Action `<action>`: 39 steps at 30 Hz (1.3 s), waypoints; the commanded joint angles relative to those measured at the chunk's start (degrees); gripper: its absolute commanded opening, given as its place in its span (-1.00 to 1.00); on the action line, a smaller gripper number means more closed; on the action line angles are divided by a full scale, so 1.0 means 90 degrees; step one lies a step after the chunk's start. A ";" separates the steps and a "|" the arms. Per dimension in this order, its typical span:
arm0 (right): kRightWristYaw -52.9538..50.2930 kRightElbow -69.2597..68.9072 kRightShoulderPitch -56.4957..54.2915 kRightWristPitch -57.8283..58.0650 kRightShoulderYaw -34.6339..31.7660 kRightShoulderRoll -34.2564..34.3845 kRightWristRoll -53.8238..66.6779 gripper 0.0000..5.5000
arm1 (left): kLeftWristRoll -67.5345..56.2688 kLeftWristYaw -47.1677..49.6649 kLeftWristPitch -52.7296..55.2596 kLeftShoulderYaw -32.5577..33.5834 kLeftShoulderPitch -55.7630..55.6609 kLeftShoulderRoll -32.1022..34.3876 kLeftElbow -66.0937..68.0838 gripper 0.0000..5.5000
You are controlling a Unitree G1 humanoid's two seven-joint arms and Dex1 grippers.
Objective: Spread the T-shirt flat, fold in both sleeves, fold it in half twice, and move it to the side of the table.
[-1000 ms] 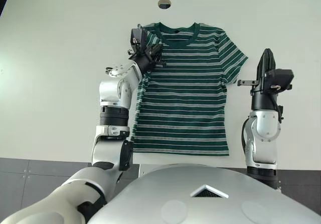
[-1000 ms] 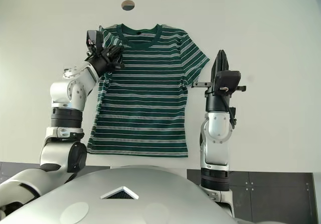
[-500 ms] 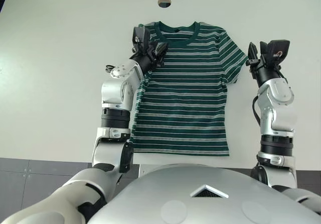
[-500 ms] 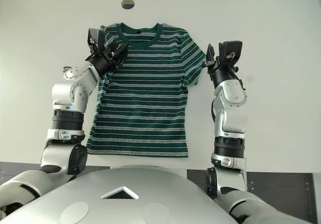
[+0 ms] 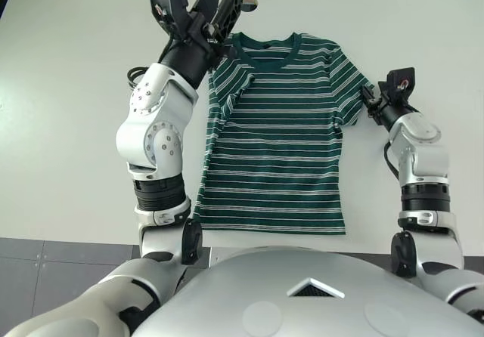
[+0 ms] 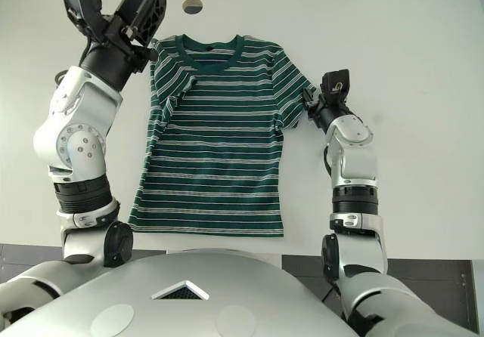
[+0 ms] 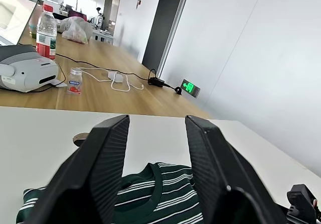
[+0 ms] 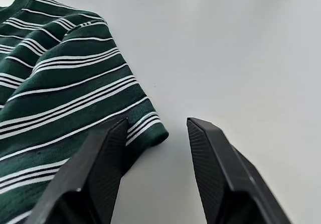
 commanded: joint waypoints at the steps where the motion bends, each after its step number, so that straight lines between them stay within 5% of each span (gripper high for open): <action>1: 0.0107 0.0202 -0.0004 0.0131 0.0127 0.0019 -0.0010 -0.33 | -0.0045 0.0114 0.0098 0.0024 -0.0006 0.0033 0.0045 -0.25; 11: 0.0162 0.0138 0.0056 0.0123 0.0190 0.0031 0.0010 -0.96 | 0.0030 0.0216 -0.0014 0.0041 0.0011 0.0105 0.0140 -0.25; 16: 0.0131 -0.0552 0.0054 0.0285 0.0179 0.0168 0.0197 -0.96 | 0.0893 0.0352 -0.0706 -0.0292 0.0222 0.0338 0.0273 -0.25; 25: 0.0140 -0.1992 -0.0249 0.1177 0.0698 0.0591 0.0388 -0.96 | 0.2228 0.0537 -0.1793 -0.0818 0.0840 0.0560 0.0757 -0.73; 29: 0.0109 -0.1726 -0.0477 0.1188 0.1001 0.0788 0.0265 -0.96 | 0.2283 0.0592 -0.1933 -0.0745 0.0825 0.0508 0.0916 -0.95; 39: 0.0010 0.0123 -0.1011 0.0454 0.1702 0.1304 -0.0284 -0.86 | 0.2386 0.0677 -0.2050 -0.0787 0.0882 0.0393 0.0982 -0.96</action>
